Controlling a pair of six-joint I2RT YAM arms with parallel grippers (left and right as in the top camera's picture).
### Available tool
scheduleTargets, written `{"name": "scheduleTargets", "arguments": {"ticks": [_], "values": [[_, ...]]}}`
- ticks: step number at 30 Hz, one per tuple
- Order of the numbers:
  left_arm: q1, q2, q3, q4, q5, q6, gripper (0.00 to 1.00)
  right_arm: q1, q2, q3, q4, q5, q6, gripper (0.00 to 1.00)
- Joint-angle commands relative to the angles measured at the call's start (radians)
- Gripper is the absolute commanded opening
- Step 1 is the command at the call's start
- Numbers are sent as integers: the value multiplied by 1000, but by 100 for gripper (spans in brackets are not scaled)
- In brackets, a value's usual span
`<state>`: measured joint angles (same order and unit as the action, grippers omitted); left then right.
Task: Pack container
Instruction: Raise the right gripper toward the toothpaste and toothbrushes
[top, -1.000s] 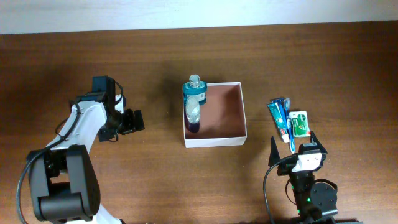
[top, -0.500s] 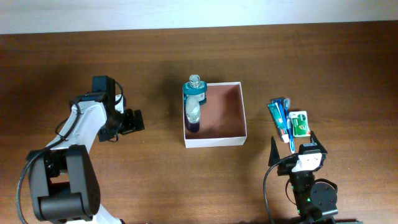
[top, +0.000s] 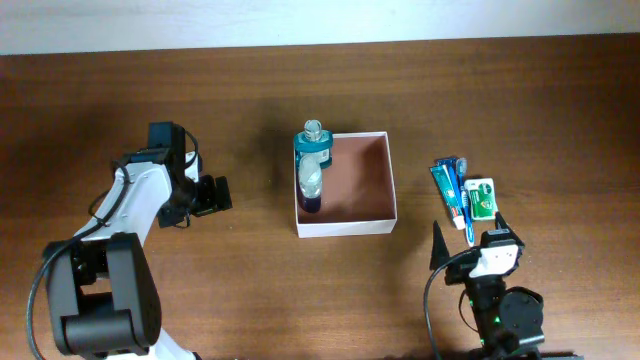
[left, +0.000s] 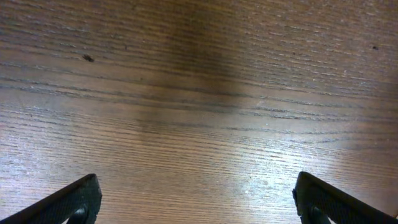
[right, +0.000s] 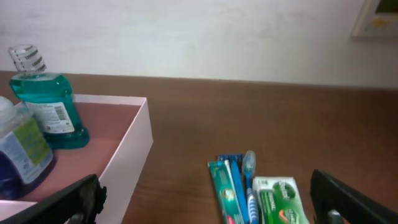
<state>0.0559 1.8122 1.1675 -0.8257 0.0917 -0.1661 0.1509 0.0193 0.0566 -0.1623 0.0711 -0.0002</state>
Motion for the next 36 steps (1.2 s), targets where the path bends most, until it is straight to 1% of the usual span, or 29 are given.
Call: {"name": "scheduleTargets", "arguments": {"ticks": [1, 4, 6, 9, 11, 12, 15, 20, 23, 25, 30, 32, 34, 36], "values": [[4, 5, -8, 0, -11, 2, 99, -8, 46, 145, -86, 48, 65, 98], [4, 5, -8, 0, -11, 2, 99, -8, 132, 303, -230, 77, 64, 98], [4, 5, -8, 0, -10, 2, 99, -8, 240, 450, -365, 84, 65, 98], [4, 5, -8, 0, -11, 2, 99, -8, 393, 620, -500, 83, 65, 98], [4, 5, -8, 0, -10, 2, 99, -8, 504, 729, -579, 78, 65, 98], [4, 5, -8, 0, -11, 2, 99, -8, 640, 852, -666, 71, 64, 98], [4, 5, -8, 0, -10, 2, 99, -8, 786, 960, -702, 53, 64, 98], [4, 5, -8, 0, -10, 2, 99, -8, 930, 992, -685, 47, 65, 98], [4, 5, -8, 0, -11, 2, 99, -8, 1007, 991, -743, 31, 64, 98], [4, 5, -8, 0, -10, 2, 99, -8, 1063, 988, -747, 35, 64, 98], [4, 5, -8, 0, -11, 2, 99, -13, 1205, 989, -721, 76, 66, 98], [4, 5, -8, 0, -11, 2, 99, -36, 1252, 990, -709, 76, 98, 98], [4, 5, -8, 0, -10, 2, 99, -85, 1303, 990, -706, 71, 163, 99], [4, 5, -8, 0, -10, 2, 99, -143, 1347, 990, -705, 36, 184, 98]]}}
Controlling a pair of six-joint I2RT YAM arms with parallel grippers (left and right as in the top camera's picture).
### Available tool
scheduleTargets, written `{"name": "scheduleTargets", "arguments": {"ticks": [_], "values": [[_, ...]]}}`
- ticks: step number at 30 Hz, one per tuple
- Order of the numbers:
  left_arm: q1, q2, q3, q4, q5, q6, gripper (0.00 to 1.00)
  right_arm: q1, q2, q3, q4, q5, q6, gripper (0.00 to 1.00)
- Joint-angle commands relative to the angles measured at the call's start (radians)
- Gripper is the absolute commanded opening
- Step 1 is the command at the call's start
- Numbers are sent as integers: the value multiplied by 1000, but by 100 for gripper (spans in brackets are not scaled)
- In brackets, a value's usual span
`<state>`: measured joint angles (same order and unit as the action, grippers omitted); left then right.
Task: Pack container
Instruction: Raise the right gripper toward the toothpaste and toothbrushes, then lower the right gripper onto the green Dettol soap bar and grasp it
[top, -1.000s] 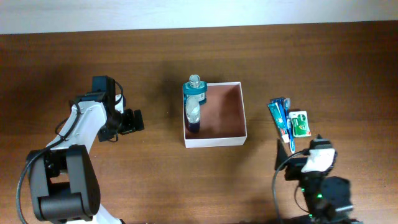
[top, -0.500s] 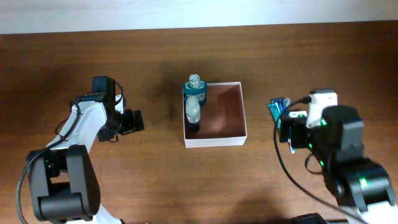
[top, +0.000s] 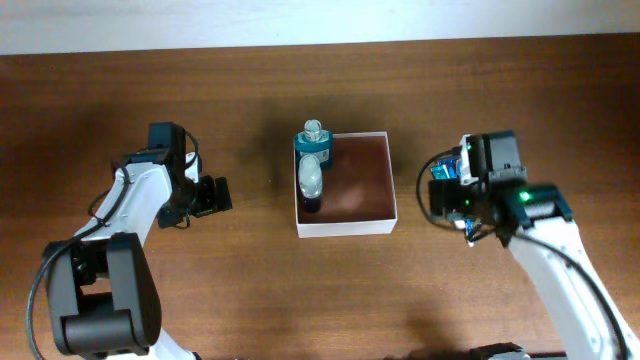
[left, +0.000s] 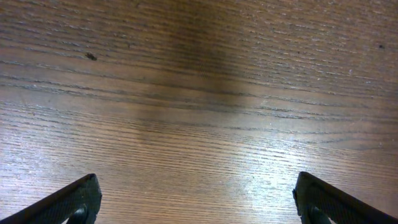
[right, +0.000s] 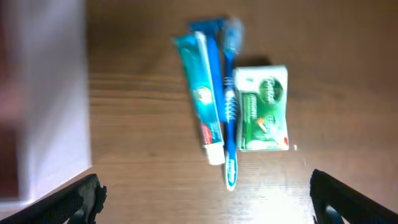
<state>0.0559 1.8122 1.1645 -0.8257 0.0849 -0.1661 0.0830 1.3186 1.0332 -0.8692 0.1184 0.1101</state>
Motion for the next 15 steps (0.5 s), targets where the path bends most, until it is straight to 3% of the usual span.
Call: {"name": "scheduleTargets", "arguments": {"ticks": [1, 5, 8, 15], "values": [[4, 5, -5, 0, -4, 2, 99, -105, 69, 14, 2, -37, 74, 99], [4, 5, -5, 0, -4, 2, 99, -216, 161, 14, -14, -147, -7, 98], [4, 5, -5, 0, -4, 2, 99, -242, 221, 14, -29, -153, -84, 88], [4, 5, -5, 0, -4, 2, 99, -242, 244, 14, 27, -48, -84, 89]]}}
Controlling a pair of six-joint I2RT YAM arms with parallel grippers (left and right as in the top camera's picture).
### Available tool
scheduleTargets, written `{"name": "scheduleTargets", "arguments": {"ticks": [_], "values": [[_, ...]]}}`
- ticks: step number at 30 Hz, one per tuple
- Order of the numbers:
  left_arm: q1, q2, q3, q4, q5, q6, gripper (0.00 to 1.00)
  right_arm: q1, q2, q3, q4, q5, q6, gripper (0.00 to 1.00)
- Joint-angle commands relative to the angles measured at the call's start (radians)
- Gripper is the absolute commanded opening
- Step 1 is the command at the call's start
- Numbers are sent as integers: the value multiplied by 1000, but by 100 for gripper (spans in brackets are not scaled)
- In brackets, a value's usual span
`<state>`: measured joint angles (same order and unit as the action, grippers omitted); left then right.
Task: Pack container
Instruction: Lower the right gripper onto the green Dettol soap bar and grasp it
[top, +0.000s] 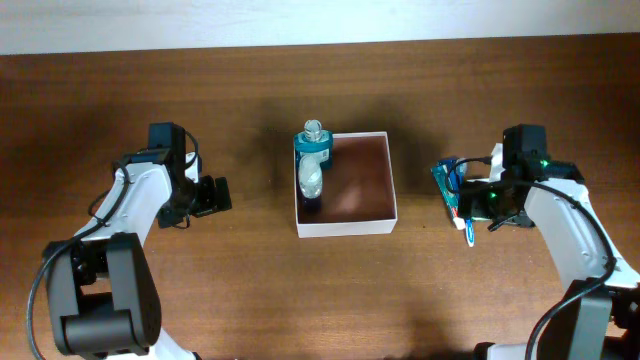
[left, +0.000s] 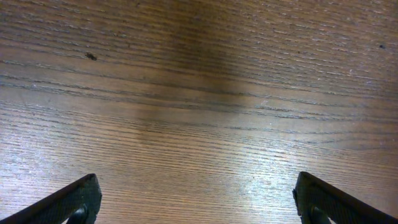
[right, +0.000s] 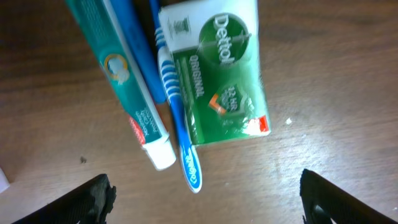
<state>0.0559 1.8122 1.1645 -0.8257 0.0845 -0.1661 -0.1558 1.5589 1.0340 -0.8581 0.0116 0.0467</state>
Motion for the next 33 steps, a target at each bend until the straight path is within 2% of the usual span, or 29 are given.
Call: {"name": "scheduleTargets", "arguments": {"ticks": [1, 10, 15, 33], "values": [[4, 5, -5, 0, -3, 2, 99, -3, 4, 13, 24, 65, -21, 89], [4, 5, -5, 0, -3, 2, 99, -3, 27, 13, 114, 89, -103, 88], [4, 5, -5, 0, -3, 2, 99, -3, 53, 13, 163, 90, -103, 79], [4, 5, -5, 0, -3, 2, 100, -3, 184, 13, 216, 91, -103, 79]]}}
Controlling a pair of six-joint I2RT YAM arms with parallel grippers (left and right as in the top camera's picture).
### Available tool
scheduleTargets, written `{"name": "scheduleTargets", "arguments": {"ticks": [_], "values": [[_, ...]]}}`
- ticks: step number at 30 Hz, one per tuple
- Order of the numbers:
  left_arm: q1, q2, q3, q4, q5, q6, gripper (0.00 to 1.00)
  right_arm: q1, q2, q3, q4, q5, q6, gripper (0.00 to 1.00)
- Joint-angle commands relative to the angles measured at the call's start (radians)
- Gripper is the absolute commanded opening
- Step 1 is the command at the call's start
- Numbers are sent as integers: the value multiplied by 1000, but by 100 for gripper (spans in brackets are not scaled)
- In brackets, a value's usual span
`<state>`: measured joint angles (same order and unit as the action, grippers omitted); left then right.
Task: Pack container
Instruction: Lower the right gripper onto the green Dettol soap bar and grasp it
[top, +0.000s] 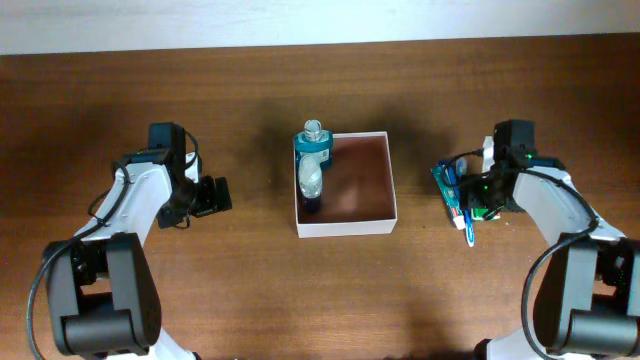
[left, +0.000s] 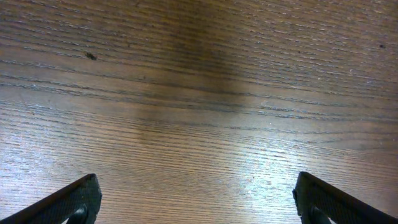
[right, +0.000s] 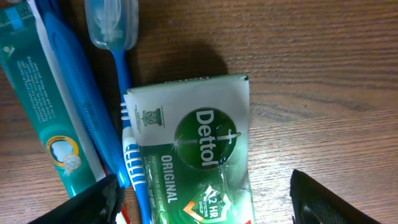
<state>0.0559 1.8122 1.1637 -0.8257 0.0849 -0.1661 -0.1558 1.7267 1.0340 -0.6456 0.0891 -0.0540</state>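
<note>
A white box with a brown floor (top: 385, 215) stands mid-table. Two bottles lean at its left wall: a teal mouthwash bottle (top: 312, 146) and a clear bottle with blue liquid (top: 310, 180). To the right lie a teal toothpaste tube (right: 43, 118), a blue toothbrush (right: 121, 81) and a green Dettol soap pack (right: 199, 162). My right gripper (right: 202, 214) is open, its fingers either side of the soap pack, close above it. My left gripper (left: 196, 205) is open over bare wood at the left.
The table's far edge meets a pale wall at the top of the overhead view. My left arm (top: 140, 200) rests at the left side and my right arm (top: 545, 205) at the right side.
My right gripper has come closer to the soap pack, which now fills more of the right wrist view and sits between the open fingers. The left arm has not moved.
My right arm was folded at the table's front edge, looking across at the box and toiletries. Then it was over the toothpaste, toothbrush and soap. It then stood lower over them, and now it straddles the soap pack. The left arm stayed still throughout.
</note>
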Motion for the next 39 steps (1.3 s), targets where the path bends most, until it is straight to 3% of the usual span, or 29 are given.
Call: {"name": "scheduleTargets", "arguments": {"ticks": [1, 5, 13, 17, 26, 30, 39], "values": [[4, 5, -4, 0, -4, 2, 99, -3, 21, 13, 4, 14, -3, 79], [4, 5, -4, 0, -3, 2, 99, -3, 39, 12, 9, 13, -3, 77], [4, 5, -4, 0, -4, 2, 99, -3, 60, 12, 26, 13, -2, 58], [4, 5, -4, 0, -4, 2, 99, -3, 60, 12, 27, 13, -2, 55], [4, 5, -4, 0, -4, 2, 99, -3, 60, 15, 39, 8, -2, 54], [4, 5, -4, 0, -3, 2, 99, -3, 59, 47, 23, 9, -2, 66], [4, 5, -4, 0, -4, 2, 99, -14, 58, 77, -13, 8, -21, 71]]}}
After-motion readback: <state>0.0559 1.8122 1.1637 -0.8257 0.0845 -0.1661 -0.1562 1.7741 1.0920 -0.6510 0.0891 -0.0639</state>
